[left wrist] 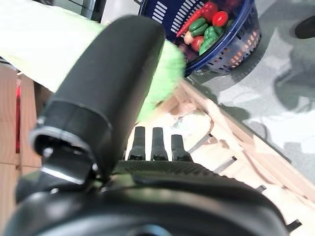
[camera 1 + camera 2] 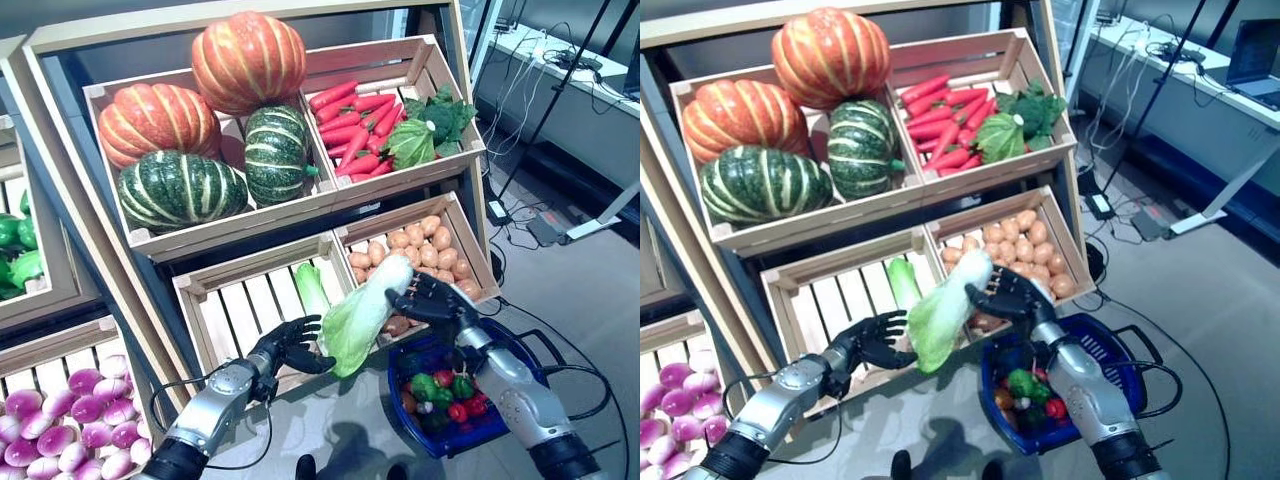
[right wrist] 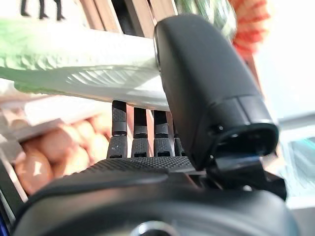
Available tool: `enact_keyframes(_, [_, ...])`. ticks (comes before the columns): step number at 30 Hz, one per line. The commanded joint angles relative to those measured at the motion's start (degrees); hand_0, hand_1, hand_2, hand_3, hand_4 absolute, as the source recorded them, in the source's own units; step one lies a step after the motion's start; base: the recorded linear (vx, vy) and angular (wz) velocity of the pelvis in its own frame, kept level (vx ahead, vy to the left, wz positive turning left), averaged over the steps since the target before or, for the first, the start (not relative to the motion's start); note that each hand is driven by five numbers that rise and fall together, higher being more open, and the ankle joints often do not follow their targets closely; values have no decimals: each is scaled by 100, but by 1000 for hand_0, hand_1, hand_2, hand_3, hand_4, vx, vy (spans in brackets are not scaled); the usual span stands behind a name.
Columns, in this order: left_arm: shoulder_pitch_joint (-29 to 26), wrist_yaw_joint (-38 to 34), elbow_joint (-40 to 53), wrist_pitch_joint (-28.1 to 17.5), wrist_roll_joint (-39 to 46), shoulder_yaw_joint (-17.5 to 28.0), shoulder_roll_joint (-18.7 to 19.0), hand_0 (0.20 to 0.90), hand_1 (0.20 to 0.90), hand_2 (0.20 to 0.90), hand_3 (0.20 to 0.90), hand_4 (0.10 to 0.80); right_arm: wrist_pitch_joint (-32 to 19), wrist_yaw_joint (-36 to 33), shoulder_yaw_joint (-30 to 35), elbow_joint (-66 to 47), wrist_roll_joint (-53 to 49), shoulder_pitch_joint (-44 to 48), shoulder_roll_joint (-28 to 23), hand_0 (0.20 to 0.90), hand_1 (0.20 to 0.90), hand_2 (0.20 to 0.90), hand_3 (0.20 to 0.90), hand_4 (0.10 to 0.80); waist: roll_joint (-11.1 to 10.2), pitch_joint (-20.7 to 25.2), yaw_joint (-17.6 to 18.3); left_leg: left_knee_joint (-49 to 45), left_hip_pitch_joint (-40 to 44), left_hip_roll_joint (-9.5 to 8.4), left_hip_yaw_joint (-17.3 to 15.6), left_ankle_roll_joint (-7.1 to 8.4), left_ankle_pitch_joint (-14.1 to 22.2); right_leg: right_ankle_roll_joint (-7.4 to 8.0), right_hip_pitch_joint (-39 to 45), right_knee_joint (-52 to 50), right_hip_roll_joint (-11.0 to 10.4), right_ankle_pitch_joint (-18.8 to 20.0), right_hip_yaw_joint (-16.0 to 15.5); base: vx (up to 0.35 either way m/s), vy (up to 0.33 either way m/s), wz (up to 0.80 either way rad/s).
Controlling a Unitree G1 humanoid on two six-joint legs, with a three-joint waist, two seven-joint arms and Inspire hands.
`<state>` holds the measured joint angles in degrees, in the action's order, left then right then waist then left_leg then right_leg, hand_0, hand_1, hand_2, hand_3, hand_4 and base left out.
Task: Put vegetables into the basket
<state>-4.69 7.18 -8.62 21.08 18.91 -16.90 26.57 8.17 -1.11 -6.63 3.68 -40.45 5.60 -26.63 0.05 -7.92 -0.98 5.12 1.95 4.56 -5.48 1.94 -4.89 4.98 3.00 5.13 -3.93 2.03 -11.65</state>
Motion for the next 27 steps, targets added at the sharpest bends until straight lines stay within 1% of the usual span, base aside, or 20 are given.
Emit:
enact_keyframes(1, [-439, -43, 213, -340, 323, 358, 53, 900, 900, 900, 900, 800, -1279, -479, 711, -890, 9, 359, -203, 300, 300, 300, 300, 400, -244, 272, 103, -12, 200, 111, 24, 121, 441, 281, 133, -13, -311, 127, 148, -21, -5, -14])
enact_keyframes(3, [-424, -80, 214, -358, 336, 386, 53, 900, 900, 900, 900, 800, -1351, -666, 853, -874, 14, 344, -224, 300, 300, 300, 300, 400, -249, 267, 122, -12, 192, 122, 2, 123, 437, 281, 118, -13, -304, 131, 160, -23, -6, -8])
enact_keyframes(8, [-387, -222, 218, -343, 433, 488, 70, 900, 900, 900, 900, 800, -1755, -1620, 1448, -521, 93, 251, -272, 300, 300, 300, 300, 400, -271, 278, 192, -12, 157, 158, -71, 122, 423, 267, 63, -13, -251, 139, 242, -21, -14, -6])
enact_keyframes(11, [-353, -249, 276, -337, 456, 542, 89, 900, 900, 900, 900, 800, -1912, -2213, 1678, -270, 415, 155, -257, 300, 300, 300, 300, 400, -275, 273, 221, -12, 123, 178, -84, 128, 402, 257, 30, -13, -229, 146, 267, -10, -23, -5])
enact_keyframes(14, [-342, -317, 341, -272, 497, 563, 119, 900, 900, 900, 900, 800, -1979, -2844, 1843, -14, 841, 66, -288, 300, 300, 300, 300, 400, -280, 256, 244, -12, 83, 202, -105, 133, 374, 247, -8, -13, -205, 165, 286, -12, -26, -6])
enact_keyframes(16, [-332, -363, 338, -252, 515, 552, 120, 900, 900, 900, 900, 800, -1949, -3176, 1899, 124, 864, 39, -320, 300, 300, 300, 300, 400, -280, 254, 258, -12, 60, 215, -120, 136, 357, 238, -35, -13, -187, 175, 307, 1, -30, -9])
enact_keyframes(21, [-248, -318, 439, -190, 498, 566, 140, 900, 900, 900, 900, 800, -1906, -3425, 1920, 523, 733, -141, -274, 300, 300, 300, 300, 400, -278, 215, 254, -12, -5, 234, -106, 145, 313, 212, -68, -13, -161, 182, 300, 25, -51, -9])
enact_keyframes(26, [-286, -298, 557, -253, 583, 607, 205, 900, 900, 900, 900, 800, -2136, -3516, 1811, 965, 498, -150, -231, 300, 300, 300, 300, 400, -257, 1, 208, -12, -153, 232, -63, 138, 270, 156, -191, -13, -124, 219, 276, -6, -68, 0])
enact_keyframes(27, [-304, -306, 584, -266, 606, 617, 218, 900, 900, 900, 900, 800, -2170, -3512, 1795, 1012, 437, -126, -234, 300, 300, 300, 300, 400, -247, -36, 204, -12, -151, 237, -64, 143, 316, 161, -201, -13, -119, 189, 280, -87, -61, 0])
